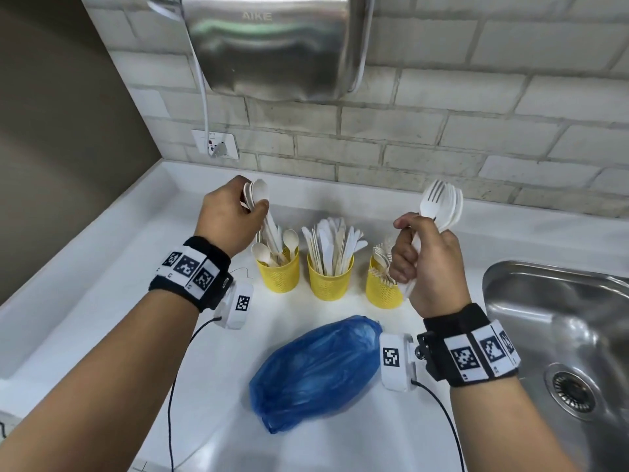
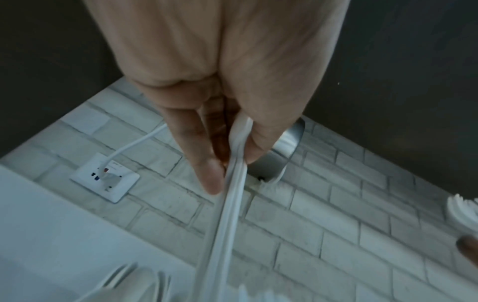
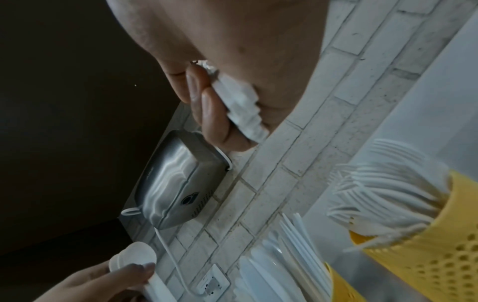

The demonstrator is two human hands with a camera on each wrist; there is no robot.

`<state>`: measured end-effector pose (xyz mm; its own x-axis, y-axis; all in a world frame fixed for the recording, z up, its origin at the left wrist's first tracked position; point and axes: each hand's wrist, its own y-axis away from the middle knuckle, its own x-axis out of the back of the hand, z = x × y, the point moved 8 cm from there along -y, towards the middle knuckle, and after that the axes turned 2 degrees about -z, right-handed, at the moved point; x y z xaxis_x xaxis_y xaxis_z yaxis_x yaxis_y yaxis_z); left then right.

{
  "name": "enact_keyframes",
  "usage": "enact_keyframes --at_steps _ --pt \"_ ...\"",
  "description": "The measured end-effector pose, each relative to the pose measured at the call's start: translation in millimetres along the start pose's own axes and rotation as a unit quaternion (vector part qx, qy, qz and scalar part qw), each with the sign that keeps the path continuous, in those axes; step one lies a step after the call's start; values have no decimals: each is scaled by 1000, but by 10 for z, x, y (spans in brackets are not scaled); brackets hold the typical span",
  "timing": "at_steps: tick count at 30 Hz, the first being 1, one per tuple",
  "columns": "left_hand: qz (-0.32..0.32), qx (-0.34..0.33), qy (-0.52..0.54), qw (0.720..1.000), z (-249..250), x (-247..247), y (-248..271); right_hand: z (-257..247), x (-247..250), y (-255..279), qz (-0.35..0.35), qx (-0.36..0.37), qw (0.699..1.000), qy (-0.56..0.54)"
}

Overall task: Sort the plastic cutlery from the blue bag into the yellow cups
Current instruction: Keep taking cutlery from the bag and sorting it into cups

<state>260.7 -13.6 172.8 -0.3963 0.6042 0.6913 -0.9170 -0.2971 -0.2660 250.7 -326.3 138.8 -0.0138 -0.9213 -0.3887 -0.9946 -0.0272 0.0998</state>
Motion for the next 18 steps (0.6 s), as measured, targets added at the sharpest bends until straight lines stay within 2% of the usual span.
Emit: enact_keyframes --at_steps 5,10,14,18 --pt "-13 -17 -66 998 -108 -280 -37 82 55 -18 4 -14 1000 -9" --pt "-30 2 -108 994 -273 -508 0 176 102 -31 2 -21 1000 -14" --pt "-24 -32 -215 976 -235 -602 56 233 120 -32 2 -19 1000 -6" --pt "-31 -55 -231 971 -291 -707 66 272 127 -38 1 -20 1000 -2"
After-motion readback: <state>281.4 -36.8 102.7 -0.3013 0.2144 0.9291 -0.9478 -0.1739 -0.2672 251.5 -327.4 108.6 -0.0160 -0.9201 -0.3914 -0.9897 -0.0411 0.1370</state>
